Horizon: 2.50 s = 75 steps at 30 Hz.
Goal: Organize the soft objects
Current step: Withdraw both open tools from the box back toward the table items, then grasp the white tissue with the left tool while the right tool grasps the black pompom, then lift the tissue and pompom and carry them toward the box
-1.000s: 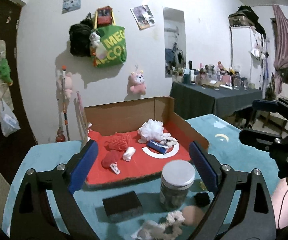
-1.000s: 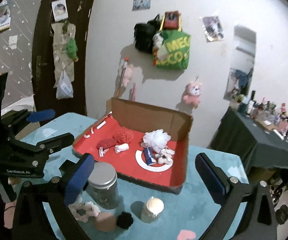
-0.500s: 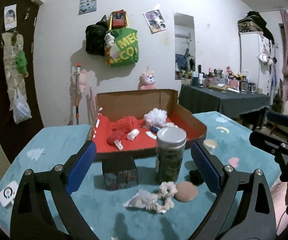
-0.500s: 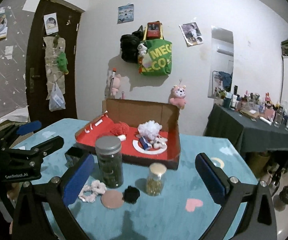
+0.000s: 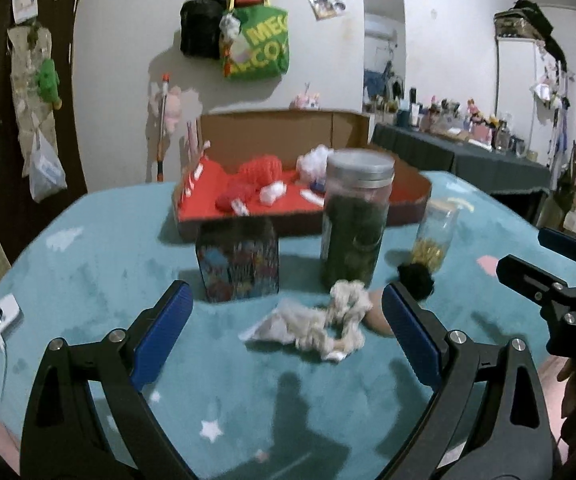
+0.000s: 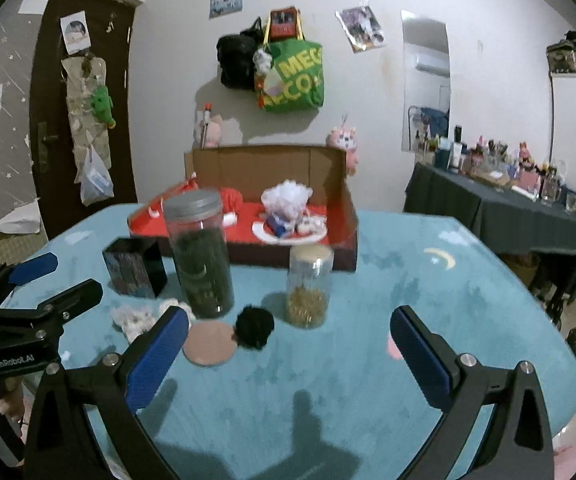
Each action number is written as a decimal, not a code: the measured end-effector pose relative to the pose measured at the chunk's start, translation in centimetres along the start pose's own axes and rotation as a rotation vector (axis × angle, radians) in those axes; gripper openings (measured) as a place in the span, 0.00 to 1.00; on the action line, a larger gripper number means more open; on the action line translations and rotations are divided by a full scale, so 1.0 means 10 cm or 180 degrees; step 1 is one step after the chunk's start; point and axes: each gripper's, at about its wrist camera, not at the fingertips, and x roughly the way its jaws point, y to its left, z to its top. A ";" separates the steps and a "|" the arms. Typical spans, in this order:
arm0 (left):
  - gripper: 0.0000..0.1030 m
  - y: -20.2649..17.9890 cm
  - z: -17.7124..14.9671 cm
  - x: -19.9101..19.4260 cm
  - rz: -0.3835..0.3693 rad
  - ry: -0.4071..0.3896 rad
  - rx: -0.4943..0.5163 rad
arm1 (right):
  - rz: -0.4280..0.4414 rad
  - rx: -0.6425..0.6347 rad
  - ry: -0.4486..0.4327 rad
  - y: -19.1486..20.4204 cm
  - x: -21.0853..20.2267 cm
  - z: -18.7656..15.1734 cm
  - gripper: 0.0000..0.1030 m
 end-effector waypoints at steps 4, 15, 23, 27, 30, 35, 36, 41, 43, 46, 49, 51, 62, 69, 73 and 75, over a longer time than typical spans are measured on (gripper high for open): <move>0.94 0.04 -0.08 0.12 -0.0006 0.0152 -0.0041 | 0.0016 0.0017 0.0131 0.01 0.13 -0.09 1.00; 0.94 0.16 -0.08 0.34 0.0059 0.0357 -0.0028 | 0.0107 0.0057 0.0371 0.04 0.41 -0.19 1.00; 0.94 0.23 -0.02 0.59 0.0055 0.0587 0.0027 | 0.0183 0.0113 0.0563 0.03 0.68 -0.13 1.00; 0.93 0.26 -0.02 0.72 0.0018 0.0704 0.0045 | 0.0198 0.0084 0.0661 0.05 0.83 -0.09 1.00; 0.82 0.26 -0.02 0.78 -0.0039 0.0754 0.0066 | 0.0208 0.0077 0.0755 0.05 0.94 -0.07 0.96; 0.45 0.27 -0.02 0.87 -0.0334 0.0849 0.0035 | 0.0367 0.0116 0.0929 0.06 1.08 -0.06 0.75; 0.34 0.27 -0.02 0.88 -0.0431 0.0880 0.0015 | 0.0413 0.0110 0.0961 0.07 1.10 -0.07 0.64; 0.23 0.24 -0.02 0.90 -0.0644 0.0900 -0.0033 | 0.0605 0.0188 0.0985 0.04 1.10 -0.10 0.29; 0.19 0.22 -0.02 0.87 -0.0641 0.0887 -0.0035 | 0.0619 0.0170 0.0938 0.05 1.06 -0.10 0.28; 0.16 0.23 0.01 0.85 -0.0619 0.0863 -0.0034 | 0.0619 0.0110 0.0881 0.08 1.01 -0.08 0.27; 0.15 0.25 0.04 0.82 -0.0639 0.0837 -0.0053 | 0.0642 0.0107 0.0837 0.08 0.96 -0.04 0.27; 0.15 0.25 0.05 0.79 -0.0645 0.0813 -0.0038 | 0.0652 0.0111 0.0827 0.08 0.94 -0.03 0.27; 0.14 0.22 0.07 0.70 -0.0634 0.0744 0.0032 | 0.0665 0.0133 0.0795 0.05 0.88 -0.03 0.27; 0.14 0.20 0.09 0.66 -0.0638 0.0718 0.0052 | 0.0671 0.0113 0.0797 0.05 0.87 -0.02 0.27; 0.14 0.20 0.14 0.61 -0.0664 0.0674 0.0060 | 0.0684 0.0112 0.0761 0.05 0.83 0.01 0.27; 0.14 0.19 0.18 0.57 -0.0678 0.0636 0.0070 | 0.0686 0.0093 0.0732 0.05 0.80 0.04 0.27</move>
